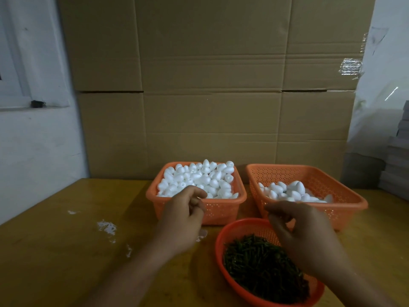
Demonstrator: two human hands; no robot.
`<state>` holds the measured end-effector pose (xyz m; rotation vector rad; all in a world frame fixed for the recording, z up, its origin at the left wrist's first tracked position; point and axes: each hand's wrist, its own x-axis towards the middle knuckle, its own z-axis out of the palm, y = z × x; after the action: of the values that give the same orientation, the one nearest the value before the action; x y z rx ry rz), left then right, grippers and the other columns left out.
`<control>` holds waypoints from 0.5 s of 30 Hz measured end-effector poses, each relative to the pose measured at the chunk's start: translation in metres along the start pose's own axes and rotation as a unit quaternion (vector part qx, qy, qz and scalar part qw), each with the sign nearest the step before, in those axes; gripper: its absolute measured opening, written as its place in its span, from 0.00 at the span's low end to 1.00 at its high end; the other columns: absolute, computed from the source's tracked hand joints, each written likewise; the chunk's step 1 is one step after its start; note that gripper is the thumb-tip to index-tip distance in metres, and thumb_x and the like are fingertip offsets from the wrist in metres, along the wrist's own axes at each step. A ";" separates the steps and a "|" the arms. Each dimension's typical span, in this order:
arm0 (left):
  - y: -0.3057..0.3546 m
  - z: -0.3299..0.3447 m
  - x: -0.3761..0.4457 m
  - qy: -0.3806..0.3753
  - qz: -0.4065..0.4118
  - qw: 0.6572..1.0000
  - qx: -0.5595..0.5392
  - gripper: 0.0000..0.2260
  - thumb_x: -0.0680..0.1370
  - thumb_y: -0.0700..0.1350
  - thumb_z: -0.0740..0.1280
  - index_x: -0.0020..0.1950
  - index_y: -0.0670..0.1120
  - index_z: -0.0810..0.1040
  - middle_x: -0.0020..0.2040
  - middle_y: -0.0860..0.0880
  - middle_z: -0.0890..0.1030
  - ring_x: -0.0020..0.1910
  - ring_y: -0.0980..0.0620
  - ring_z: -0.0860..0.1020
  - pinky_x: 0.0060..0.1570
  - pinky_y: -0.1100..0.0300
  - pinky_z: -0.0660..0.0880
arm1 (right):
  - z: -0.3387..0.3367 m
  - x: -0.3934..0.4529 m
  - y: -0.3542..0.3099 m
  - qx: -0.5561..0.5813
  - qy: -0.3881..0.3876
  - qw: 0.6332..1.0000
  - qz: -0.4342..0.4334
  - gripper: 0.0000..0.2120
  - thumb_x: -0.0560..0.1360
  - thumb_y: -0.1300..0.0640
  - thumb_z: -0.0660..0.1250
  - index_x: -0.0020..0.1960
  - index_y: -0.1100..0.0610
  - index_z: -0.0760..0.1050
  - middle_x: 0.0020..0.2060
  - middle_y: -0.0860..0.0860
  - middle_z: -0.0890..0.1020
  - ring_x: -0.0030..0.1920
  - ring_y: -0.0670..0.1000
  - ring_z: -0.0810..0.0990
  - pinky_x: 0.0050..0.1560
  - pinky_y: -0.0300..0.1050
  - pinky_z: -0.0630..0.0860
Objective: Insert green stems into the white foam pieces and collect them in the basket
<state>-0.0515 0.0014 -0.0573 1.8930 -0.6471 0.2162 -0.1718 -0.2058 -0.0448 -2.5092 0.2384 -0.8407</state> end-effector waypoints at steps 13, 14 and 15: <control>-0.014 0.019 0.130 -0.168 -0.003 0.864 0.474 0.13 0.78 0.54 0.67 0.61 0.52 0.82 0.67 0.52 0.72 0.66 0.48 0.68 0.65 0.50 0.64 | 0.003 -0.008 0.001 -0.028 -0.017 0.999 -0.020 0.10 0.74 0.50 0.70 0.55 0.43 0.83 0.45 0.39 0.82 0.48 0.41 0.78 0.51 0.48 0.78; -0.018 0.024 0.134 -0.177 -0.010 0.853 0.491 0.16 0.78 0.55 0.67 0.64 0.52 0.79 0.68 0.51 0.73 0.67 0.48 0.67 0.66 0.49 0.63 | 0.003 -0.009 0.001 -0.032 -0.015 0.999 -0.021 0.10 0.74 0.50 0.71 0.55 0.43 0.83 0.44 0.38 0.82 0.48 0.42 0.78 0.50 0.48 0.78; -0.021 0.028 0.138 -0.177 -0.016 0.845 0.505 0.19 0.77 0.55 0.68 0.66 0.52 0.78 0.68 0.50 0.73 0.68 0.48 0.67 0.66 0.48 0.62 | 0.003 -0.009 0.001 -0.033 -0.015 0.999 -0.023 0.10 0.74 0.50 0.71 0.54 0.43 0.84 0.43 0.38 0.82 0.48 0.42 0.78 0.50 0.48 0.78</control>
<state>0.0706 -0.0644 -0.0254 3.0132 -0.8325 0.2029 -0.1769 -0.2031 -0.0524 -2.5958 0.2031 -0.8260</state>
